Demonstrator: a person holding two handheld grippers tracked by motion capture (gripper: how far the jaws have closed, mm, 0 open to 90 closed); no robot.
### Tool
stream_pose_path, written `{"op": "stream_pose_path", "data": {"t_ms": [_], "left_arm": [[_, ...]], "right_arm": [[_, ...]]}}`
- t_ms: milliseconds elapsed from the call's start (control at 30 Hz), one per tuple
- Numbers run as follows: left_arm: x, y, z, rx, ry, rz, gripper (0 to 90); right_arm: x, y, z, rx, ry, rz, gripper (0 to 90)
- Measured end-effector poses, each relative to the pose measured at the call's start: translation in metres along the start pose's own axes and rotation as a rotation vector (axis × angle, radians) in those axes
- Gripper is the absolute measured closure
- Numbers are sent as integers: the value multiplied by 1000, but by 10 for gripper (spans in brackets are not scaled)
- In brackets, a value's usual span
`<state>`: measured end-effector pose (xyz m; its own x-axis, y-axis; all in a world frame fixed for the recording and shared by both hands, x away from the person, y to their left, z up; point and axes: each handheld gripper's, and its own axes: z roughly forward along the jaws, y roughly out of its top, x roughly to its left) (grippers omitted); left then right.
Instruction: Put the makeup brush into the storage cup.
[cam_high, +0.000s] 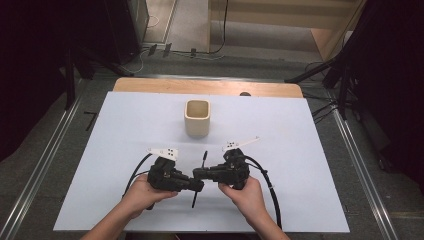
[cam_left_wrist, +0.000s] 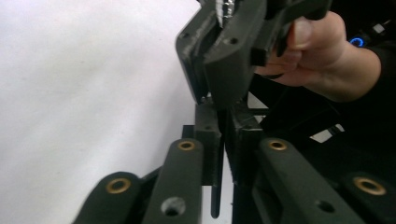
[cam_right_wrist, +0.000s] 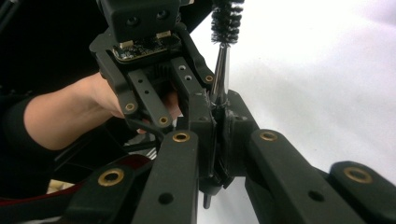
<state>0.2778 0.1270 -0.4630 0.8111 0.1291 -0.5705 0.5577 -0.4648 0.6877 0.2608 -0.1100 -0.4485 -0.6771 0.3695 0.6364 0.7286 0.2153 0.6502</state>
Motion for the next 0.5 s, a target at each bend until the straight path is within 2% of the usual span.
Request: {"op": "stream_pose_path", "data": {"t_ms": [267,300,333,400,500], "left_arm": [[0,1,-1,-17,18,-1,849],[0,1,-1,-19,22,-5,850],[1,1,-2,-16,25,-9,850],[1,1,-2,-17,28,-16,850],[1,1,-3,-16,35,-30,849]], "right_arm": [[0,1,-1,-15,-16,14,852],[1,1,-2,-18,-17,14,833],[1,1,-3,-26,-20,12,772],[2,1,-4,-30,-27,8,743],[4,1,-8,-63,-57,-24,630]]}}
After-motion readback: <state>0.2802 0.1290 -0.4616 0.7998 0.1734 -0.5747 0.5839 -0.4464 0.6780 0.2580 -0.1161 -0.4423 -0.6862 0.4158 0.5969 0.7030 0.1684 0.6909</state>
